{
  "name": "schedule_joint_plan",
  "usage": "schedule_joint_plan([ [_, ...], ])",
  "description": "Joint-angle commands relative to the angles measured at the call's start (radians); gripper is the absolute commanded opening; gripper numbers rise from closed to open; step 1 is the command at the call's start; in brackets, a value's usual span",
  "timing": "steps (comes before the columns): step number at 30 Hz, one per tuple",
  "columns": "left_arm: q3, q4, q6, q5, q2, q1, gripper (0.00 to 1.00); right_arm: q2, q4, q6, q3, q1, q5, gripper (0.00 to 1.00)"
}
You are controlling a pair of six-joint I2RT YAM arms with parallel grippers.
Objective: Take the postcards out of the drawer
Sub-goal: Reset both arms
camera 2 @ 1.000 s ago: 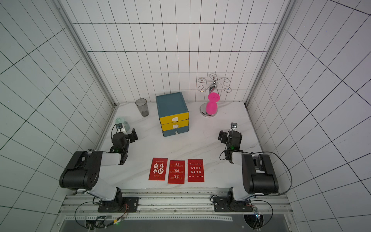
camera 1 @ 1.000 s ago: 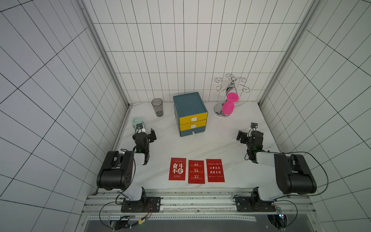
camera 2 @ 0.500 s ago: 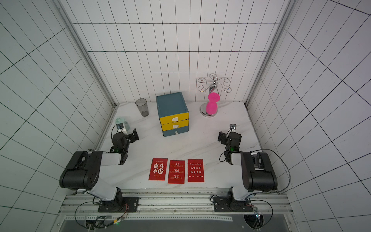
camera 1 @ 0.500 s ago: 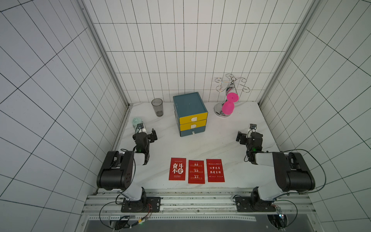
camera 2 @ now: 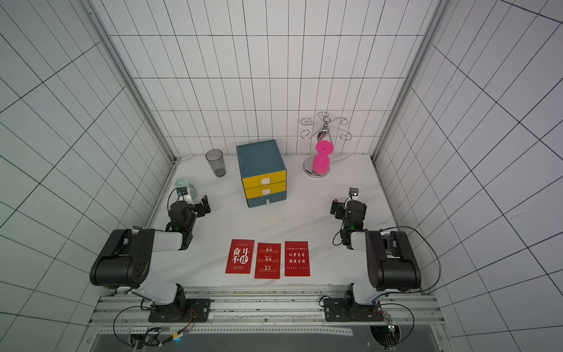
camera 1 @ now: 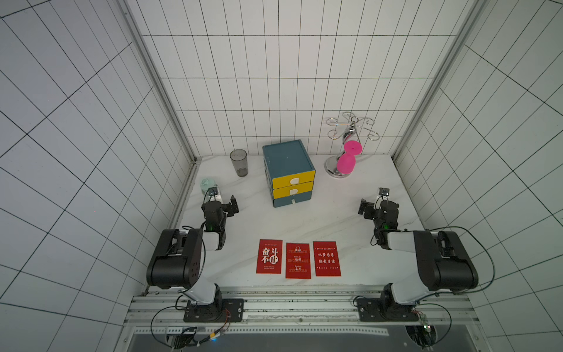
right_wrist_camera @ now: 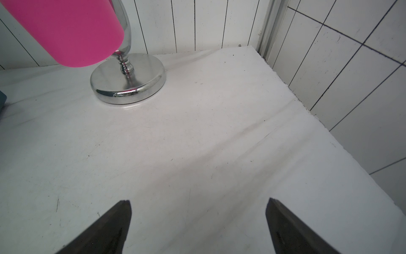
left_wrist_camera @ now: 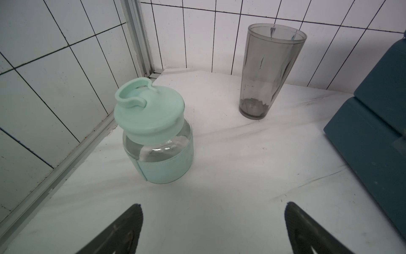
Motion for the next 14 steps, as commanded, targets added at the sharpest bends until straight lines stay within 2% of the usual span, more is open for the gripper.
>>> schedule_joint_plan([
  [1, 0.014, 0.001, 0.002, 0.010, -0.018, -0.001, 0.99, -0.004, 0.025, -0.007, -0.019, 0.007, -0.005, 0.99],
  [14, 0.017, -0.004, 0.001, -0.001, -0.017, -0.006, 0.99, -0.002, 0.024, -0.006, -0.018, 0.008, -0.005, 0.99],
])
